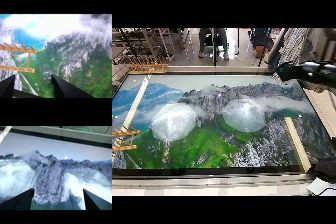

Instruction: Fold the clothes and pants, and hang the long-sleeved shirts on hangers.

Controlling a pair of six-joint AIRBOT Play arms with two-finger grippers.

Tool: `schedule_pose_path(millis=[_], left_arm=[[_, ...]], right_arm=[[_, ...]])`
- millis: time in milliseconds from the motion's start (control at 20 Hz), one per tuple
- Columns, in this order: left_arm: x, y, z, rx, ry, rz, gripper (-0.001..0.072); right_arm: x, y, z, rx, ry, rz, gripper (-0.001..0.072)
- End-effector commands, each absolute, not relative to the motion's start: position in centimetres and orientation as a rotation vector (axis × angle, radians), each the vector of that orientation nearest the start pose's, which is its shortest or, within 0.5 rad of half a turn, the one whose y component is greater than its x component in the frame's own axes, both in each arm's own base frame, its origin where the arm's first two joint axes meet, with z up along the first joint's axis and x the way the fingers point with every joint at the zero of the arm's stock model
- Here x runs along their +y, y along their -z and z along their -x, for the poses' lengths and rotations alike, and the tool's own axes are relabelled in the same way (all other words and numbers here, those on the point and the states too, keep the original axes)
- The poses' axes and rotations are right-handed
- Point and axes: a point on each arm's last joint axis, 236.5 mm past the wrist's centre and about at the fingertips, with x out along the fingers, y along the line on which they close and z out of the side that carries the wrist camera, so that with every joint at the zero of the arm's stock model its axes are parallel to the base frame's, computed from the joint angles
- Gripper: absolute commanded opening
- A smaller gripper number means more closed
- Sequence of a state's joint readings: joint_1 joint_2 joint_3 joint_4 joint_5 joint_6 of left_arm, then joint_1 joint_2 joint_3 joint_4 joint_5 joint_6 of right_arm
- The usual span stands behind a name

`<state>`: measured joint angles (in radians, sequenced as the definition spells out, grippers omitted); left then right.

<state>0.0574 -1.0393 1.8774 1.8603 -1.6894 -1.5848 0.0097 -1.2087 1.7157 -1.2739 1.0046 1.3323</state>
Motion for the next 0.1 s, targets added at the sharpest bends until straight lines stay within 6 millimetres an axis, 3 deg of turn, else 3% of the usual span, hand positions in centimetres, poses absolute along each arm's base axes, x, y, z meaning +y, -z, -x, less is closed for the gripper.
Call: schedule_pose_path(millis=[0, 50], left_arm=[[8.75, -31.22, -29.91, 0.844, -0.360, -0.052, 0.0483], [8.75, -31.22, -29.91, 0.844, -0.360, -0.052, 0.0483]], right_arm=[[7.17, -30.12, -48.72, 0.411, -0.261, 0.077, 0.0701], [7.17, -30.12, -48.72, 0.411, -0.261, 0.077, 0.0701]])
